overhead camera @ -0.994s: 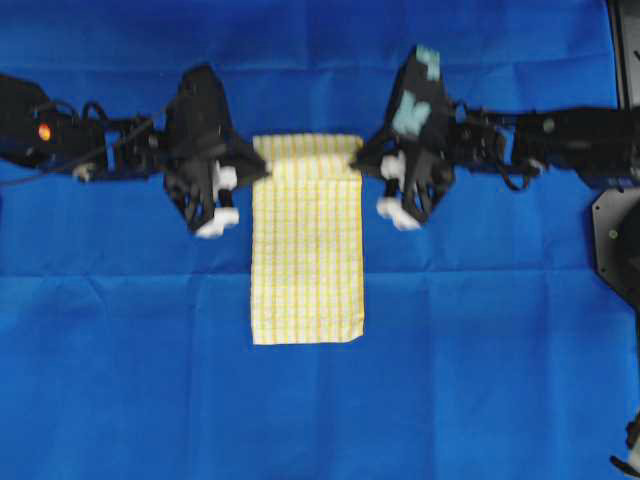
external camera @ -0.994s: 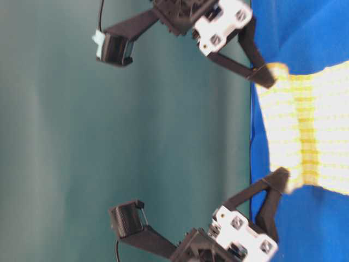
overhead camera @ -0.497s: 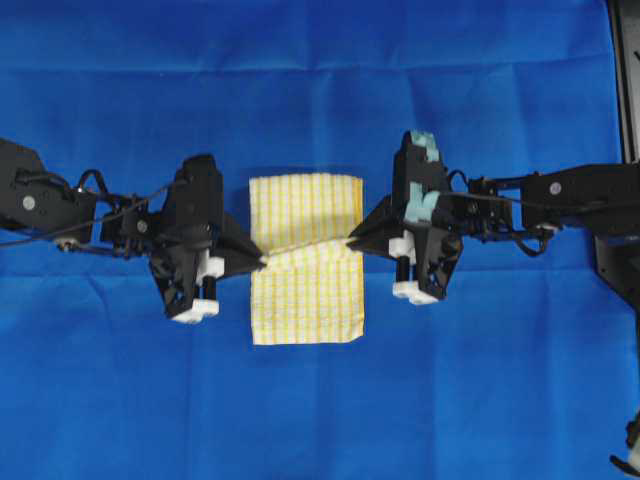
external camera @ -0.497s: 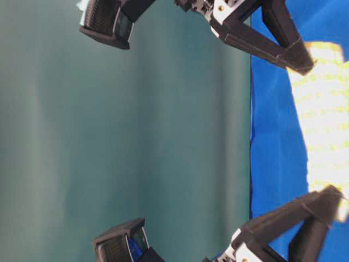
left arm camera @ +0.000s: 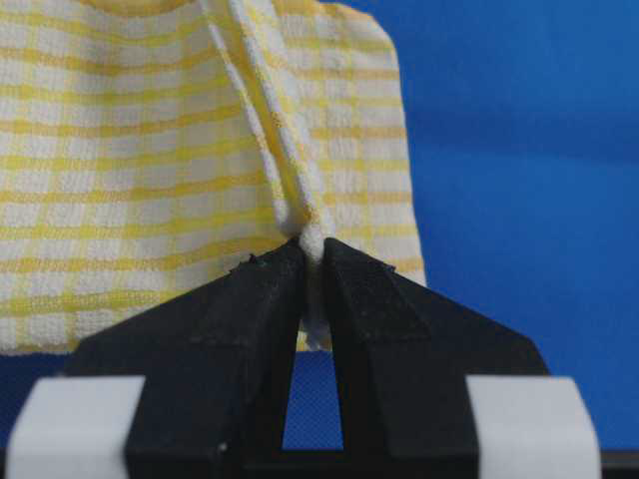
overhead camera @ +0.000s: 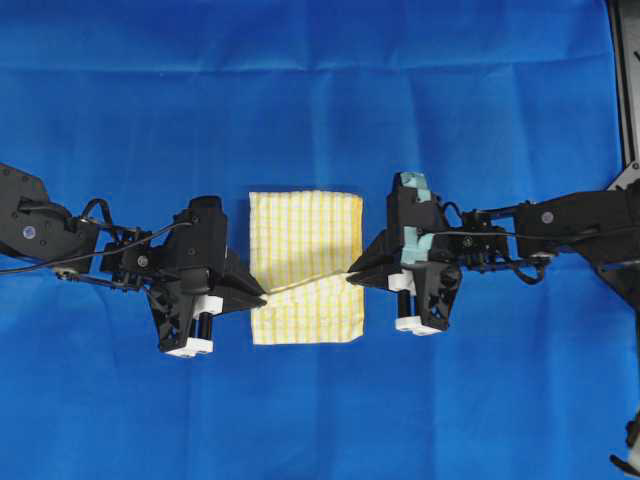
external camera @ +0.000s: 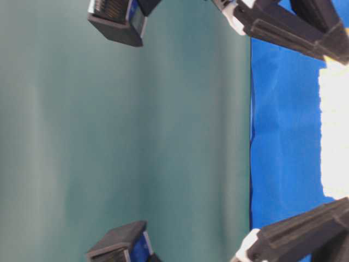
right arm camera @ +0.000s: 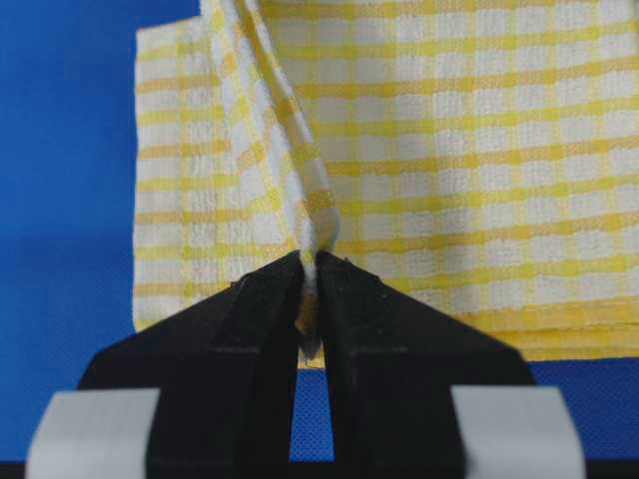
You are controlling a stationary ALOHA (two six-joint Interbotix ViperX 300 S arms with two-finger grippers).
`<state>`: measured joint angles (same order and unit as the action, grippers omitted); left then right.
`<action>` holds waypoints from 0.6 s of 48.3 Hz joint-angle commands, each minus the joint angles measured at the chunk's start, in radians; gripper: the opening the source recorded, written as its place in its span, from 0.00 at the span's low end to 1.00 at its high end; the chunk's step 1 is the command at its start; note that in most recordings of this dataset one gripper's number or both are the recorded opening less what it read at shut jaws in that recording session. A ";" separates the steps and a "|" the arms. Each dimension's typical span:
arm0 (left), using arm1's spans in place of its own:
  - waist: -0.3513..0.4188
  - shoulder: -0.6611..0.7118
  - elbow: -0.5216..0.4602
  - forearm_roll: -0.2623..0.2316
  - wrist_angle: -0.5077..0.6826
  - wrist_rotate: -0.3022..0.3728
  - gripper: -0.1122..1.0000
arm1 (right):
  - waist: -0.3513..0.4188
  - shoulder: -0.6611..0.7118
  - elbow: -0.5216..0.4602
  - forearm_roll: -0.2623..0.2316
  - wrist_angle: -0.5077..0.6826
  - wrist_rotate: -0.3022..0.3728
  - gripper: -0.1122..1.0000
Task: Fold the yellow towel.
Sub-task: 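Fold the top end down toward the bottom end, then lower the fold onto the towel and open both grippers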
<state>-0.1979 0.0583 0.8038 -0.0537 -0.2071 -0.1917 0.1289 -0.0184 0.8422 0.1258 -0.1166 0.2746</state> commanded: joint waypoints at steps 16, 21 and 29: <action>-0.046 0.043 -0.029 0.003 -0.003 0.002 0.16 | 0.052 0.020 -0.029 0.003 0.031 -0.002 0.17; -0.049 0.046 -0.031 0.003 -0.003 0.002 0.16 | 0.054 0.025 -0.040 0.003 0.043 -0.002 0.17; -0.049 0.046 -0.035 0.002 -0.003 0.002 0.16 | 0.060 0.035 -0.054 0.002 0.055 -0.003 0.17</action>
<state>-0.2362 0.1150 0.7808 -0.0537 -0.2056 -0.1917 0.1825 0.0245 0.8038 0.1258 -0.0690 0.2730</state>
